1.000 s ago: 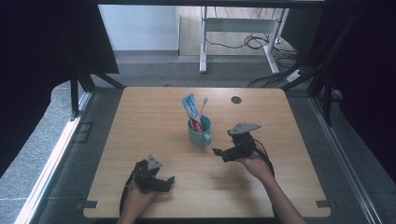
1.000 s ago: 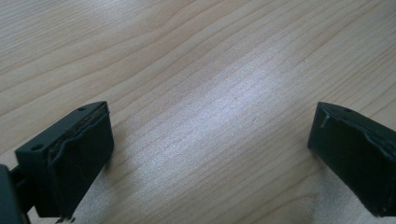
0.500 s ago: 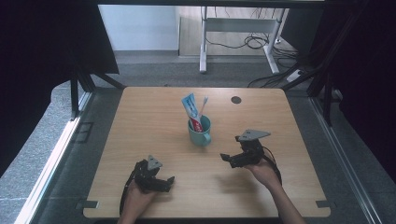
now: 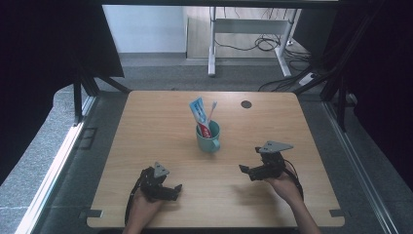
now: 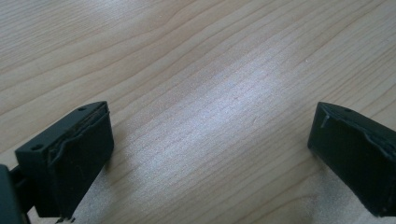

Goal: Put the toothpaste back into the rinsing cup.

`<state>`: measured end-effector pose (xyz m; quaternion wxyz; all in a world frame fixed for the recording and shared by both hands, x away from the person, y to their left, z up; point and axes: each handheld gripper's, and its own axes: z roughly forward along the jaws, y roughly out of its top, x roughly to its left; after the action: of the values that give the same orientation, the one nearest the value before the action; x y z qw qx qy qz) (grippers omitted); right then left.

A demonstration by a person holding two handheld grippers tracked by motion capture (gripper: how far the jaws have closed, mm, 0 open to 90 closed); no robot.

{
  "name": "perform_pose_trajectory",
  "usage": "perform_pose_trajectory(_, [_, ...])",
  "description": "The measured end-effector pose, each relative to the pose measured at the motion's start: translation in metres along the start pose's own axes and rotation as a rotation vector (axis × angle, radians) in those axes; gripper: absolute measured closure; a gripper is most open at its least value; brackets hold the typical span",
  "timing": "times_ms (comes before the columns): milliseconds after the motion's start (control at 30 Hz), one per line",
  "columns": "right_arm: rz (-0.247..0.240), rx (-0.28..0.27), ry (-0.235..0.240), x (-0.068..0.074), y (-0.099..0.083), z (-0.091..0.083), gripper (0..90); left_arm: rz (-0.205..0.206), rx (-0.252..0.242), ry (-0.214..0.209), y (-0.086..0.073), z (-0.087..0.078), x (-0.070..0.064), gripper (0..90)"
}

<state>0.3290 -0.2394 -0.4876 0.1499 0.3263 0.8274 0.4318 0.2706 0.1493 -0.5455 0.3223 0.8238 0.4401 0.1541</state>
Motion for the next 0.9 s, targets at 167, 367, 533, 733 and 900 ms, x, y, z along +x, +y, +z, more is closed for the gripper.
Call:
perform_pose_trajectory(167, [-0.002, 0.002, -0.021, -0.001, -0.007, -0.01, 2.2, 0.0, 0.0, 0.0, 0.0, 0.0, 0.0, 0.3])
perform_pose_trajectory(367, [0.002, 0.004, -0.043, -0.002, -0.015, -0.023, 2.2, 0.0, 0.0, 0.0, 0.0, 0.0, 0.0, 0.3])
perform_pose_trajectory(533, [0.017, 0.002, -0.053, -0.004, -0.023, -0.033, 2.2, 0.0, 0.0, 0.0, 0.0, 0.0, 0.0, 0.3])
perform_pose_trajectory(733, [0.037, 0.002, -0.07, -0.005, -0.034, -0.042, 2.3, 0.001, 0.001, 0.0, 0.0, 0.0, 0.0, 0.3])
perform_pose_trajectory(900, [0.055, 0.009, -0.087, -0.005, -0.048, -0.048, 2.5, 0.003, 0.0, 0.001, 0.0, 0.0, 0.0, 0.3])
